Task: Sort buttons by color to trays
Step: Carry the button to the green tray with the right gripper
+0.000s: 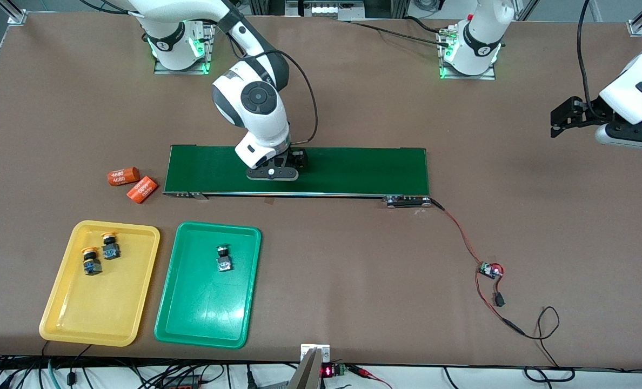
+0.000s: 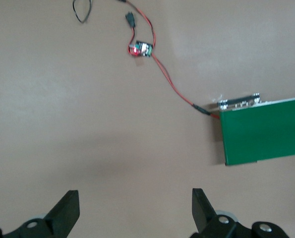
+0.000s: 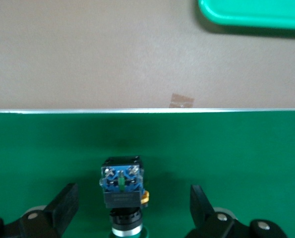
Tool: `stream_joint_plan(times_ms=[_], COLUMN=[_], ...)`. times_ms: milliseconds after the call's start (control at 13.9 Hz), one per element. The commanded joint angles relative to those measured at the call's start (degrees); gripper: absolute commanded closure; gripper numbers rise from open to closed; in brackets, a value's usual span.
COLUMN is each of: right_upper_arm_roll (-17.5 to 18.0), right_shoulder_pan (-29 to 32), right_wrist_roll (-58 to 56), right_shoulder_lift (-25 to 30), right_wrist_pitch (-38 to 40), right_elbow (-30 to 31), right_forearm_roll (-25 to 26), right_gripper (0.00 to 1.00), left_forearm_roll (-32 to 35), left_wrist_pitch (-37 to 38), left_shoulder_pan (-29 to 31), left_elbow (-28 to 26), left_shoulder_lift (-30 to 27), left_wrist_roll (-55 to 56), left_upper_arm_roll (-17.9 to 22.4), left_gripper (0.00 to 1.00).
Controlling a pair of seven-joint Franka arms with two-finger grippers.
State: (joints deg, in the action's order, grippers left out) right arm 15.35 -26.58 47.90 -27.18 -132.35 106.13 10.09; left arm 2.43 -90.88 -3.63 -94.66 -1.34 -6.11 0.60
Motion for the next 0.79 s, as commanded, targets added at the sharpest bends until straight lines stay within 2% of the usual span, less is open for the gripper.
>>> stream_joint_plan(times_ms=[0, 215, 359, 574, 717], right_upper_arm_roll=[0.2, 0.2, 0.1, -0.1, -0.1], right_shoulder_pan=[-0.3, -0.1, 0.4, 1.2, 2.0], right_wrist_roll=[0.8, 0.6, -0.3, -1.6, -1.8], right_shoulder_lift=[-0.8, -1.7, -2.4, -2.5, -2.3], right_wrist_pitch=[-0.9, -1.2, -2.1, -1.8, -1.5], right_elbow=[0.6, 0.7, 1.1, 1.1, 1.0], right_forearm_roll=[-0.7, -0.6, -0.5, -0.5, -0.5], right_gripper=[0.00, 0.02, 0.18, 0.54, 0.71], left_forearm_roll=[1.1, 1.1, 1.1, 1.1, 1.1], left_wrist_pitch=[1.1, 1.1, 1.1, 1.1, 1.2], left_shoulder_pan=[0.3, -0.2, -0.2, -0.2, -0.2], left_elbow=[-0.3, 1.8, 1.7, 1.8, 1.8], left_shoulder_lift=[-0.9, 0.2, 0.3, 0.3, 0.3], left_wrist_roll=[-0.4, 0.0, 0.0, 0.0, 0.0], left_upper_arm_roll=[-0.4, -0.5, -0.5, -0.5, -0.4], left_gripper=[0.00, 0.00, 0.00, 0.00, 0.00])
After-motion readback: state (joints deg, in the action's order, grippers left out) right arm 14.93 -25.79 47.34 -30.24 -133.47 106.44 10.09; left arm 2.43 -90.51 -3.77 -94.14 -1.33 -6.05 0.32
